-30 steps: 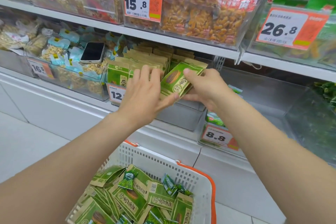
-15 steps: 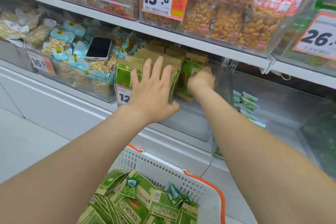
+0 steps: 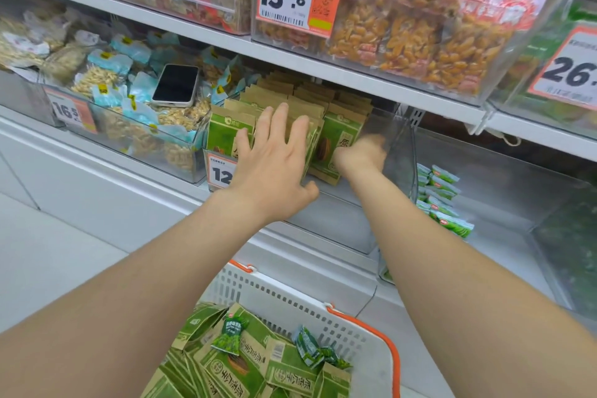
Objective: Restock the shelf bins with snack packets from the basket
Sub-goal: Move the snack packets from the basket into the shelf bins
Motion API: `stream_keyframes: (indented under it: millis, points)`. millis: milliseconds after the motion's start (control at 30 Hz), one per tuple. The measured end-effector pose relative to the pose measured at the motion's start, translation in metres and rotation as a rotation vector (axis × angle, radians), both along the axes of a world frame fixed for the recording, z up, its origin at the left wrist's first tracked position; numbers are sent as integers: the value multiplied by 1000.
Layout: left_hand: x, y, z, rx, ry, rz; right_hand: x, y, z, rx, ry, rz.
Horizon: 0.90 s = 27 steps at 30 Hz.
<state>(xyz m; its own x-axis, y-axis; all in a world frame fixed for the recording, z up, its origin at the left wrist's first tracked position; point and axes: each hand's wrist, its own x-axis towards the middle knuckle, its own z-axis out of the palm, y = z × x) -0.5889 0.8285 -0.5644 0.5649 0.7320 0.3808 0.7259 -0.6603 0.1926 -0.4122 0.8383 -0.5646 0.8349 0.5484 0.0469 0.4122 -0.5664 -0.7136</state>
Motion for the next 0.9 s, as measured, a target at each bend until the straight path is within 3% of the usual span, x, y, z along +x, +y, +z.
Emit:
stream_keyframes:
  millis: [267,400,500,567,633,900]
  points:
    - [-2,-11,4,140,-81,10,-3,-17,3,-7,102,72]
    - [-8,-21,8,299,-202,29,-24,-45,15,-35,-64,145]
    - [-13,-27,1,-30,-192,-47,-49,-90,19,143,-350,361]
    - [-16,-31,-9,-300,-25,-68,-57,-117,11,161,-388,457]
    - [-17,-39,-21,-431,228,-133,-57,-136,-7,39,-384,549]
    - [-10,-114,-122,-661,977,-388,-55,-193,-103,-887,-614,1295]
